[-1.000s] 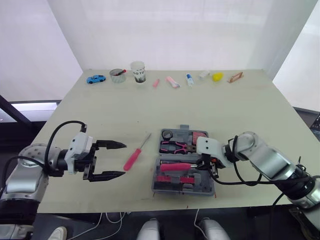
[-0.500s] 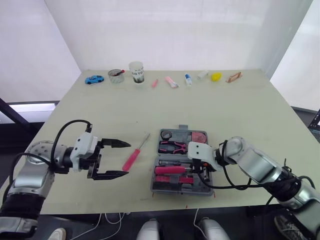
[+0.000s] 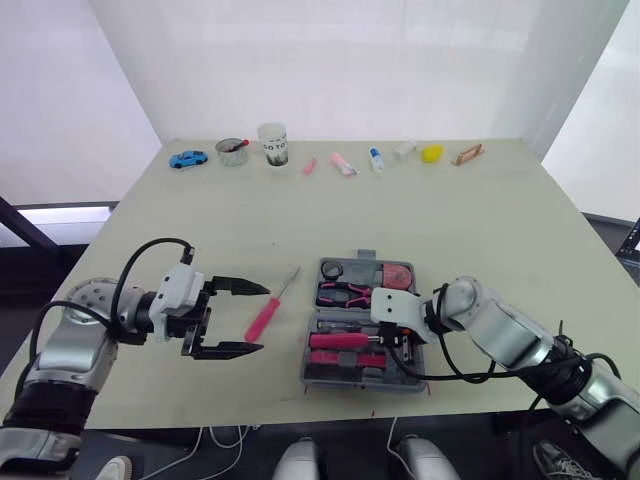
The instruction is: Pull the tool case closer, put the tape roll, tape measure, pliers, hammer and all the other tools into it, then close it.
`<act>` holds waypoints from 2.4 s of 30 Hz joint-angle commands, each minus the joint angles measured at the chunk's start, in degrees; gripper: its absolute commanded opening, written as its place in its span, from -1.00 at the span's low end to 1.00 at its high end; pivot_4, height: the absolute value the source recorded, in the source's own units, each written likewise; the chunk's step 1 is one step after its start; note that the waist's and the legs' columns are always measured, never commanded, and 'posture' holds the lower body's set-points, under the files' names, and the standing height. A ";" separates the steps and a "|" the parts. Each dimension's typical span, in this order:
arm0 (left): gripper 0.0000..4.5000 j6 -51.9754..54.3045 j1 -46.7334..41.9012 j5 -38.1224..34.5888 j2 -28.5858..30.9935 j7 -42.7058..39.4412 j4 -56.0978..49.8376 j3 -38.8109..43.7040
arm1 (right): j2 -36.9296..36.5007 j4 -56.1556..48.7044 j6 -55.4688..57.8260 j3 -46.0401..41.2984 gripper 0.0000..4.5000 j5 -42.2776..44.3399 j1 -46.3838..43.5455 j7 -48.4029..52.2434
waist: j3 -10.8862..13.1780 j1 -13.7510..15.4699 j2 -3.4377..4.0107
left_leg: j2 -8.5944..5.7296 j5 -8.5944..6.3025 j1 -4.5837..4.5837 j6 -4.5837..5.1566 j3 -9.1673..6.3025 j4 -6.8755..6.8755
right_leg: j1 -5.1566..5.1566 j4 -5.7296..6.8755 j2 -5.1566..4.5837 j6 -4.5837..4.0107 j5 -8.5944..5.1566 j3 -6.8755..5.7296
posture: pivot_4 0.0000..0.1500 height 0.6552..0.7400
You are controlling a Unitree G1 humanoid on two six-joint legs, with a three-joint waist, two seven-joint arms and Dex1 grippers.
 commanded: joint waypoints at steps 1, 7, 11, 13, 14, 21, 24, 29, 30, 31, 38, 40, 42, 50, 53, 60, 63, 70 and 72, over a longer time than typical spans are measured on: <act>1.00 -0.32 -0.37 -1.02 0.16 -3.36 -1.57 -0.06 | 0.98 -1.21 -1.42 -1.75 -0.59 0.19 -0.48 -0.65 | 0.00 0.05 0.00 | 0.00 0.00 0.00 0.00 0.00 0.00 | 0.00 0.00 0.00 0.00 0.00 0.00 | 1.00 1.00; 1.00 -0.26 -0.46 -1.03 0.30 -3.36 -1.43 -0.16 | 0.20 -2.38 -1.05 -2.65 -0.59 0.87 0.08 0.03 | 0.00 0.25 0.00 | -0.01 0.00 -0.01 0.00 0.03 0.02 | 0.02 -0.02 -0.03 0.01 0.00 0.00 | 1.00 1.00; 1.00 -0.25 -0.41 -1.03 0.26 -3.36 -1.43 -0.20 | 1.63 -2.35 -1.45 -4.33 -0.59 2.04 0.70 -0.87 | 0.00 0.22 -0.01 | -0.01 0.00 0.00 0.00 0.01 0.02 | 0.02 0.00 -0.02 0.00 0.00 -0.01 | 1.00 1.00; 1.00 -0.04 -0.56 -1.04 0.07 -3.36 -1.39 -0.18 | 3.12 -1.52 -5.27 -6.04 -0.59 2.64 1.55 -1.93 | -0.01 0.17 -0.01 | -0.01 0.00 0.00 0.00 0.00 0.02 | 0.02 0.00 -0.01 0.00 0.00 -0.01 | 1.00 1.00; 1.00 0.03 -0.61 -1.06 0.02 -3.36 -1.40 -0.19 | 3.41 -1.04 -6.88 -6.41 -0.59 2.28 1.80 -2.48 | -0.01 0.12 -0.01 | -0.01 0.00 0.00 0.00 0.00 0.02 | 0.02 0.00 -0.01 0.00 0.00 -0.01 | 1.00 1.00; 1.00 0.08 -1.02 -0.88 -0.58 -3.36 -0.80 -0.32 | 4.81 -0.59 -8.49 -7.03 -0.99 2.76 2.89 -3.24 | -0.01 0.23 -0.01 | -0.01 0.00 0.00 0.00 0.01 0.03 | 0.03 0.00 -0.02 0.01 0.01 -0.01 | 1.00 1.00; 1.00 0.11 -1.37 -0.69 -1.08 -3.36 -0.47 -0.37 | 6.49 1.15 -9.44 -7.07 -0.99 3.15 3.57 -3.79 | -0.01 0.21 -0.02 | -0.01 0.00 0.00 0.00 0.00 0.03 | 0.03 0.01 -0.01 0.00 0.01 -0.01 | 1.00 1.00; 1.00 0.17 -1.21 -0.62 -1.54 -3.36 -0.42 -0.08 | 8.78 6.44 -13.29 -7.19 -0.99 3.21 6.35 -4.49 | -0.04 0.19 -0.06 | -0.01 0.00 0.00 0.00 0.02 0.03 | 0.03 0.01 -0.01 0.00 0.01 0.00 | 1.00 1.00; 1.00 0.17 -1.18 -0.57 -1.61 -3.36 -0.38 -0.03 | 8.73 7.43 -14.20 -6.82 -0.99 2.59 6.68 -4.49 | -0.04 0.19 -0.06 | -0.01 0.00 0.00 0.00 0.02 0.03 | 0.03 0.01 -0.01 0.00 0.01 0.00 | 1.00 1.00; 1.00 0.13 -1.09 -0.53 -1.67 -3.36 -0.33 0.05 | 8.49 8.82 -15.41 -6.19 -0.99 1.65 7.16 -4.58 | -0.04 0.20 -0.06 | -0.01 0.00 0.00 0.00 0.02 0.03 | 0.03 0.00 -0.01 0.01 0.01 0.00 | 1.00 1.00; 1.00 0.23 -0.35 -0.18 -2.18 -3.35 -0.56 0.67 | 7.40 13.40 -20.49 -5.26 -0.99 -1.69 9.07 -4.44 | -0.05 0.19 -0.07 | -0.01 0.00 0.12 0.00 0.01 0.06 | 0.11 0.06 -0.01 0.01 0.01 0.00 | 1.00 1.00; 1.00 0.24 0.22 -0.14 -2.40 -3.27 -0.67 1.01 | 8.17 11.46 -19.51 -7.41 -0.99 0.22 9.17 -4.32 | -0.06 0.19 -0.09 | -0.01 0.01 0.12 0.00 0.00 0.08 | 0.12 0.08 -0.01 0.01 0.01 0.00 | 1.00 1.00; 1.00 0.30 0.61 -0.12 -2.65 -3.04 -0.77 1.29 | 9.00 9.54 -19.09 -9.71 -0.99 2.40 9.36 -4.20 | -0.06 0.20 -0.09 | -0.01 0.01 0.12 0.00 0.00 0.10 | 0.12 0.11 -0.01 0.01 0.01 0.00 | 1.00 1.00; 1.00 8.23 4.43 -3.90 -5.26 5.14 -3.77 7.45 | 10.09 1.98 -23.79 -23.46 -0.99 9.46 17.26 -9.26 | -0.06 0.29 -0.10 | -0.01 0.00 0.06 0.00 -0.01 0.11 | 0.12 0.09 -0.03 0.01 0.01 0.00 | 1.00 1.00; 1.00 10.41 6.52 -4.24 -8.15 10.95 -4.74 10.35 | 10.16 1.70 -29.97 -30.69 -0.99 12.63 22.74 -11.03 | -0.07 0.37 -0.11 | -0.01 0.00 0.06 0.00 -0.02 0.09 | 0.16 0.03 -0.05 0.02 0.01 -0.03 | 1.00 1.00; 1.00 12.20 9.42 -3.55 -12.96 19.04 -2.76 15.77 | 8.87 2.39 -38.94 -44.07 -0.99 17.67 32.20 -13.41 | -0.08 0.23 -0.13 | -0.01 0.01 0.18 0.00 -0.02 0.10 | 0.21 0.10 -0.02 0.03 0.02 0.01 | 1.00 1.00; 1.00 9.53 10.77 -0.23 -14.66 23.23 0.63 17.22 | 8.73 1.94 -42.02 -50.42 -0.69 20.25 38.13 -14.64 | -0.08 0.29 -0.13 | -0.01 0.01 0.18 0.00 -0.04 0.09 | 0.21 0.10 -0.02 0.02 0.02 0.01 | 1.00 1.00; 1.00 6.26 14.79 2.44 -18.96 29.22 4.84 20.16 | 10.98 2.73 -48.54 -61.51 0.35 24.42 52.30 -17.18 | -0.12 0.19 -0.18 | -0.02 0.00 0.19 0.00 0.01 0.08 | 0.24 0.05 -0.05 0.02 0.02 0.04 | 1.00 1.00; 1.00 5.42 15.79 2.80 -19.63 30.65 5.00 21.37 | 12.75 2.69 -50.18 -64.31 0.72 26.02 57.15 -17.67 | -0.13 0.23 -0.18 | -0.01 0.01 0.28 0.00 0.00 0.10 | 0.29 0.07 -0.04 0.01 0.03 0.04 | 1.00 1.00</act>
